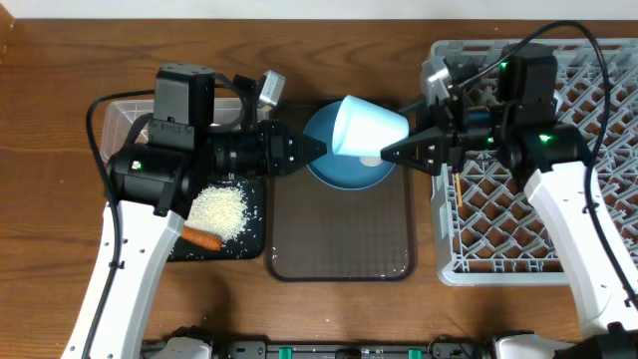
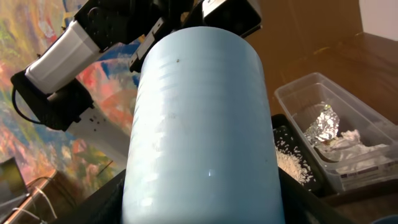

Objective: Sort waste into correct bins and load items into the dishwasher rack
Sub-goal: 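Hold the cup with right gripper and open left gripper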

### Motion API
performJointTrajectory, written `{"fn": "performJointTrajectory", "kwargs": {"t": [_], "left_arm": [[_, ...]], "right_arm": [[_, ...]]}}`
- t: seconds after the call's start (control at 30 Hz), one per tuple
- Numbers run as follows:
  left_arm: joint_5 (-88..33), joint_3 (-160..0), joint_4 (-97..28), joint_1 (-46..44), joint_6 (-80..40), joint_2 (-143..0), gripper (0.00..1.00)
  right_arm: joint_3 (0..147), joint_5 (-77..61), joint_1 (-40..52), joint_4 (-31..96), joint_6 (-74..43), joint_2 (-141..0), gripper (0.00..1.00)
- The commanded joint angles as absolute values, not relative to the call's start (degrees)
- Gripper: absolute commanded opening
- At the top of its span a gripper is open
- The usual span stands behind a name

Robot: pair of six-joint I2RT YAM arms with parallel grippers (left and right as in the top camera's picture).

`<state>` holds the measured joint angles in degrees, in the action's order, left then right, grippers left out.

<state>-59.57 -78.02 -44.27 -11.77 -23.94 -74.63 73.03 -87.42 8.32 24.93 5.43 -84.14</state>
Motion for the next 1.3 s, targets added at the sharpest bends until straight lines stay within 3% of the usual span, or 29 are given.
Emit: {"fn": "performJointTrajectory", "kwargs": {"t": [0.0,0.23,0.53,0.83,1.27], "left_arm": [[-59.16,-78.02,-44.34,-11.53,-22.39,-75.02,0.14],[-50.04,-78.02,-44.29,-11.53,-22.31,-75.02,0.14],[-49.50,-78.02,-38.02,-11.60,-28.29,-75.02,0.11],[-60.90,-78.02,-38.06,-11.99,-29.23,-75.02,0.06],[-61.47,-78.02,-38.09,-17.04,-28.95,-75.02,0.06]], "right_arm": [[73.36,-87.22,8.05,24.86,5.76,-82.78,0.51],[73.38,-87.24,8.27,27.33,5.17,-82.78,0.50],[73.36,-87.22,8.84,31.07,5.26,-82.78,0.48],[73.36,-87.22,9.19,31.05,5.41,-82.78,0.48],[73.36,-87.20,9.19,31.00,5.48,-82.78,0.48]]}}
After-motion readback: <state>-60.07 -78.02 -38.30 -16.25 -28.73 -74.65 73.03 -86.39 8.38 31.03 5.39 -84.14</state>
